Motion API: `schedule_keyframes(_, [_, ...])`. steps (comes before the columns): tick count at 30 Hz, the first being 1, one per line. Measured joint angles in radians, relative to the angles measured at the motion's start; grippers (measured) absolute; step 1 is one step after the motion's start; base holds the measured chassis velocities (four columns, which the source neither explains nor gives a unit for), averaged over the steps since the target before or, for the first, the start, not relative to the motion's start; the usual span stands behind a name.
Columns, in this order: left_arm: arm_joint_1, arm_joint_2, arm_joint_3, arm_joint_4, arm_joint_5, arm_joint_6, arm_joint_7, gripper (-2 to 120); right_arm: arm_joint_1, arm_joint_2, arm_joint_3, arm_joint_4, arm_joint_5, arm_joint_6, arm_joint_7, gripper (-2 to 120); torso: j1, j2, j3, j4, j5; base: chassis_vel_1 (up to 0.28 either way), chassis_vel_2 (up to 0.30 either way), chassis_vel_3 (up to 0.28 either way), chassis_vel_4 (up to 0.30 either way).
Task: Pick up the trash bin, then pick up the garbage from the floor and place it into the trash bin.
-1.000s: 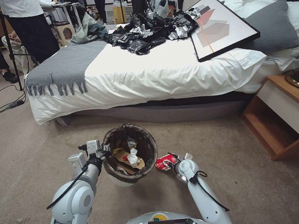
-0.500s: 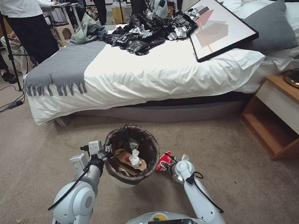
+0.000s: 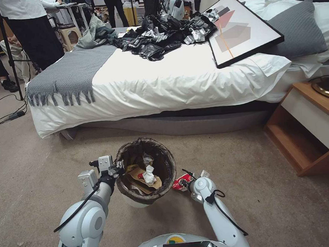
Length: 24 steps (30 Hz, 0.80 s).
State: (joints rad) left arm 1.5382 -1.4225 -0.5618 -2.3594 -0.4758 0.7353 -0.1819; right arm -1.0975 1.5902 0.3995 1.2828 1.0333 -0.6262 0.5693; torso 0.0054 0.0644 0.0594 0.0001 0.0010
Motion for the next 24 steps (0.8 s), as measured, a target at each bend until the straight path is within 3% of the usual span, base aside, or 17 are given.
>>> schedule_keyframes(6, [-0.002, 0.002, -0.001, -0.002, -0.004, 0.000, -0.002, 5, -0.009, -0.010, -0.002, 0.026, 0.003, -0.001, -0.002, 34, 0.000, 0.000, 0.000, 0.0001, -0.0002, 0.000, 0.000, 0.000, 0.000])
schedule_keyframes(8, [-0.003, 0.004, -0.002, -0.003, -0.006, 0.000, -0.002, 5, -0.032, -0.026, -0.009, 0.081, 0.004, -0.006, 0.001, 19, 0.000, 0.000, 0.000, -0.0004, -0.0008, 0.000, 0.000, 0.000, 0.000])
schedule_keyframes(15, [-0.006, 0.001, -0.002, -0.004, -0.008, 0.000, -0.004, 5, -0.051, -0.040, -0.013, 0.144, 0.005, -0.014, 0.011, 0, 0.000, 0.000, 0.000, -0.0004, -0.0009, 0.000, 0.000, 0.000, 0.000])
schedule_keyframes(24, [-0.007, 0.001, -0.003, -0.005, -0.011, 0.000, -0.005, 5, -0.062, -0.051, -0.014, 0.186, 0.011, -0.020, 0.020, 0, 0.000, 0.000, 0.000, -0.0004, -0.0009, 0.000, 0.000, 0.000, 0.000])
